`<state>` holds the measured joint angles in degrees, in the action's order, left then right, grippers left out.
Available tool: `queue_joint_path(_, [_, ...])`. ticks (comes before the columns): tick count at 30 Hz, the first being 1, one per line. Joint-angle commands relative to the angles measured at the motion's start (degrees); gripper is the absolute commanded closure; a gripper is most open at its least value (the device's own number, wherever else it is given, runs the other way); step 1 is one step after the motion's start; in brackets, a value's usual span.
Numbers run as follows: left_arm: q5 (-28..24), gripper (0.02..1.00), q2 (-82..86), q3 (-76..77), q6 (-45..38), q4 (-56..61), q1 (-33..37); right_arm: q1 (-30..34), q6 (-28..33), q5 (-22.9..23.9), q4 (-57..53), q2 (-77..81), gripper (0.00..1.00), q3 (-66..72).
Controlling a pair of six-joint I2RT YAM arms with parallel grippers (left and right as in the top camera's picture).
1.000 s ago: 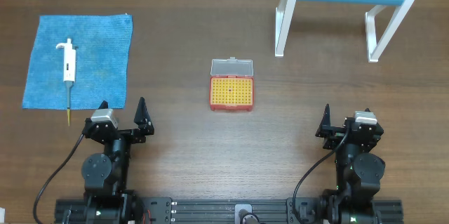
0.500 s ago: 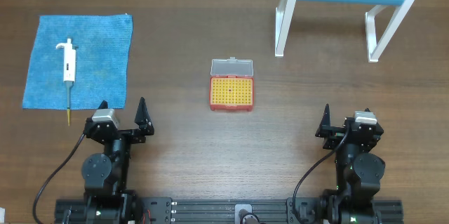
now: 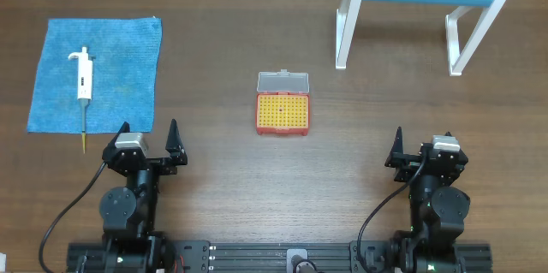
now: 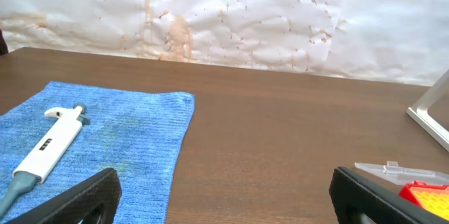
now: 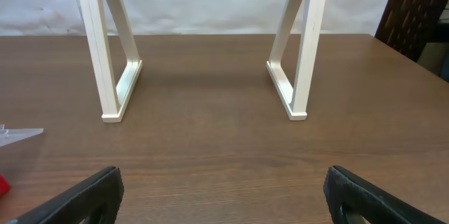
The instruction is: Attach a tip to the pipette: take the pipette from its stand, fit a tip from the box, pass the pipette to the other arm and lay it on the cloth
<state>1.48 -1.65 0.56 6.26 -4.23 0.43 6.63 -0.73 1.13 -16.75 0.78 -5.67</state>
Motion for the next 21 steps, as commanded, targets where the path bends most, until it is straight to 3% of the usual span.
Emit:
queue_joint_path(1, [1.3, 0.058, 0.5, -0.2, -0.8, -0.1, -0.1, 0.0, 0.6, -0.7, 0.1, -0.7, 0.073, 0.6])
queue_joint_path(14, [1.3, 0.058, 1.5, -0.2, -0.8, 0.1, -0.2, 0.0, 0.6, -0.7, 0.1, -0.7, 0.075, 0.6])
queue_joint_path(19, [1.3, 0.056, 1.5, -0.2, -0.8, 0.1, -4.2, 0.0, 0.6, -0.7, 0.2, -0.7, 0.075, 0.6])
queue_joint_path(21, [1.3, 0.058, 1.5, -0.2, -0.8, 0.1, -3.6, 0.0, 0.6, -0.7, 4.4, -0.7, 0.073, 1.8])
